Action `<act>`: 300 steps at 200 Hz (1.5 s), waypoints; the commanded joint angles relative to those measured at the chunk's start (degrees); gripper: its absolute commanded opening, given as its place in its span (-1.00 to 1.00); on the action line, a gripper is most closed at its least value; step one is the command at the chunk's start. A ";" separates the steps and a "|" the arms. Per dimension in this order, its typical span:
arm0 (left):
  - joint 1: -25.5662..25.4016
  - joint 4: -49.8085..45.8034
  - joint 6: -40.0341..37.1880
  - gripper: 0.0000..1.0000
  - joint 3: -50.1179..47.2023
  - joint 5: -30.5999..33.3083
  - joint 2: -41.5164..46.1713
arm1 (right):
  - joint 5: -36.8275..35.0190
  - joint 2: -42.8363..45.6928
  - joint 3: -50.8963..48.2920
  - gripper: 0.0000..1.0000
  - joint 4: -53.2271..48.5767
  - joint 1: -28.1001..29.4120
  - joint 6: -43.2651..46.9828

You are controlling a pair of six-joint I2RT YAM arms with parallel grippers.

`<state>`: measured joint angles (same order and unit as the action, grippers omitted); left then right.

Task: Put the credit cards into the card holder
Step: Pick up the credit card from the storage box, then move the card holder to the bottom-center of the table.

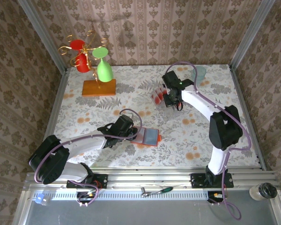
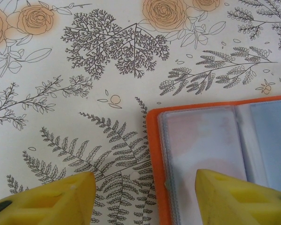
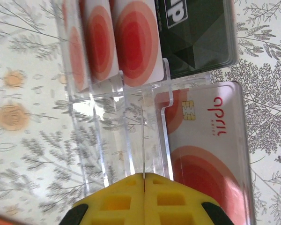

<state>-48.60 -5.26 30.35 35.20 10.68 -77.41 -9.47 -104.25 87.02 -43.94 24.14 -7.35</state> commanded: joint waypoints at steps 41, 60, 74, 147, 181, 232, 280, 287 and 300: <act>0.23 3.93 -0.47 0.18 -0.25 -4.48 -2.36 | 12.21 14.04 -5.93 -1.00 2.98 0.20 -8.63; -0.09 4.01 -0.47 0.18 0.47 -5.25 -3.62 | 14.67 17.61 -11.27 -1.00 5.77 0.23 -11.59; -0.43 4.22 -0.30 0.18 0.90 -5.27 -4.89 | 15.74 19.88 -15.14 -1.00 7.60 0.20 -13.27; -4.98 6.66 3.64 0.17 2.05 -0.92 -10.47 | 20.11 29.95 -28.13 -1.00 11.52 -0.05 -16.44; -8.72 5.62 6.62 0.17 1.90 2.46 -9.52 | 22.84 30.52 -30.93 -1.00 13.66 -0.06 -17.43; -12.74 1.92 10.22 0.17 1.12 6.75 -6.33 | 27.09 31.75 -35.47 -1.00 19.50 0.02 -20.57; -12.49 -3.67 8.88 0.26 3.38 10.10 -1.79 | 28.85 36.40 -44.16 -0.85 31.48 1.15 -25.74; -12.28 -4.05 8.44 0.27 3.91 10.00 -2.02 | 29.41 36.83 -45.57 -0.85 33.26 1.17 -26.53; -11.77 -4.07 7.87 0.31 4.63 9.10 -2.77 | 31.32 37.09 -48.38 -0.91 37.21 1.26 -27.94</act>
<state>-61.04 -6.04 39.00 37.41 18.48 -79.96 18.20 -68.69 42.46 -15.79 24.91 -31.48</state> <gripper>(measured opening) 0.638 0.068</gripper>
